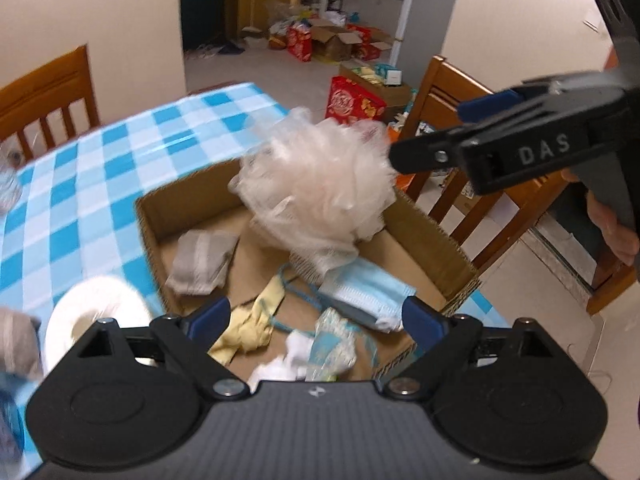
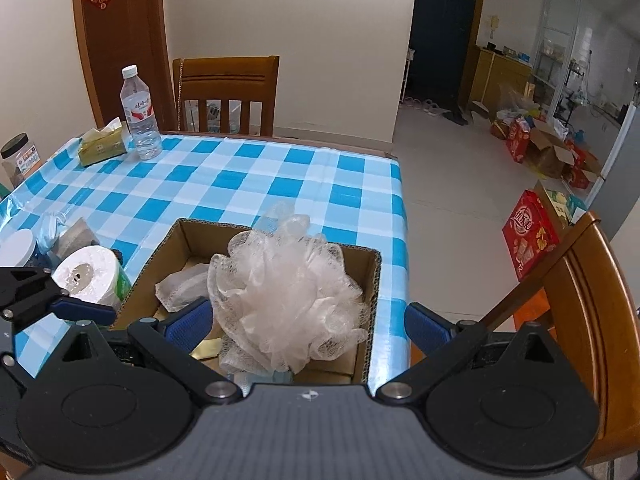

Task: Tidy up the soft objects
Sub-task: 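Open both grippers to drop the sachet and bath puff into the box, then move both open grippers back over the blue mask and grey pouch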

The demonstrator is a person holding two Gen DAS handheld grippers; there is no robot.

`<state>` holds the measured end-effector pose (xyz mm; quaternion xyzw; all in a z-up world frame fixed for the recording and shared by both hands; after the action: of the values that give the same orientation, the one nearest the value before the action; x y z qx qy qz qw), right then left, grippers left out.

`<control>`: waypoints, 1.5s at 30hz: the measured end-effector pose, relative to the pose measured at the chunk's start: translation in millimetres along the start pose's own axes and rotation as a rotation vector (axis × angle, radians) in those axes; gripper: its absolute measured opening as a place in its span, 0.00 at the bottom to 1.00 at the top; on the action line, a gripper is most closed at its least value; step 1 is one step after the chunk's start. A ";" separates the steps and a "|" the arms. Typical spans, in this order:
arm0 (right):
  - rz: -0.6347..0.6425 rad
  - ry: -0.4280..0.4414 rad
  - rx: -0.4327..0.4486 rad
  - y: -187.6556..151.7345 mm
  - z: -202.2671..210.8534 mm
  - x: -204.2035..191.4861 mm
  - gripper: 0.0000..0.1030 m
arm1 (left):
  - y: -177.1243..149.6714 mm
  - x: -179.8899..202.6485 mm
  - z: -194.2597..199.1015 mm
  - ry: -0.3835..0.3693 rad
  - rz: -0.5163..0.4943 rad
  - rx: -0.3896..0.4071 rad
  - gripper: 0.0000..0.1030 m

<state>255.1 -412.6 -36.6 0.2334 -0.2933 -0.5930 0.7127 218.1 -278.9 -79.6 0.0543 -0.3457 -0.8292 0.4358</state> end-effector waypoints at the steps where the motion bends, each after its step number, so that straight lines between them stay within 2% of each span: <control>1: -0.004 0.004 -0.002 -1.7 0.3 -1.5 1.00 | -2.8 -3.5 3.2 0.002 0.016 -0.004 0.90; 5: 0.022 -0.002 -0.006 -9.9 -0.1 -14.7 1.00 | -14.9 -12.8 18.6 0.009 0.055 -0.009 0.91; 11: 0.060 -0.008 -0.024 -26.2 0.4 -38.2 1.00 | -35.5 -23.0 41.1 0.095 0.038 0.002 0.95; 15: 0.070 0.012 -0.015 -29.9 7.4 -58.5 1.00 | -49.9 -33.0 54.0 0.118 0.076 0.018 0.96; 19: 0.053 0.029 -0.004 -31.2 13.1 -80.8 1.00 | -63.1 -48.7 69.0 0.165 0.124 0.040 0.97; 24: 0.016 0.013 -0.008 -33.4 15.9 -110.8 1.00 | -79.3 -71.3 87.7 0.183 0.138 0.060 0.98; 32: -0.068 -0.040 -0.035 -28.2 25.9 -166.4 1.00 | -104.1 -119.7 116.2 0.145 0.104 0.048 0.98; 37: -0.114 -0.104 -0.045 -22.1 29.1 -204.9 1.00 | -118.0 -153.9 136.1 0.126 0.053 0.036 0.99; 45: -0.118 -0.099 -0.055 -7.4 31.0 -254.9 1.00 | -133.3 -198.4 157.7 0.094 0.031 0.006 0.99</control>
<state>196.5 -163.1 -55.4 0.2012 -0.2975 -0.6525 0.6673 186.9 5.7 -85.2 0.0893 -0.3281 -0.8179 0.4642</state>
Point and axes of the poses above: each gripper's, at about its wrist camera, not at the fingertips, and z roughly against the way its jaws point, x to its right, y to its top, the point moved 7 cm from there along -z, roughly the way its jaws point, and after that the axes turned 9 degrees about -y, right-handed, at the moved point
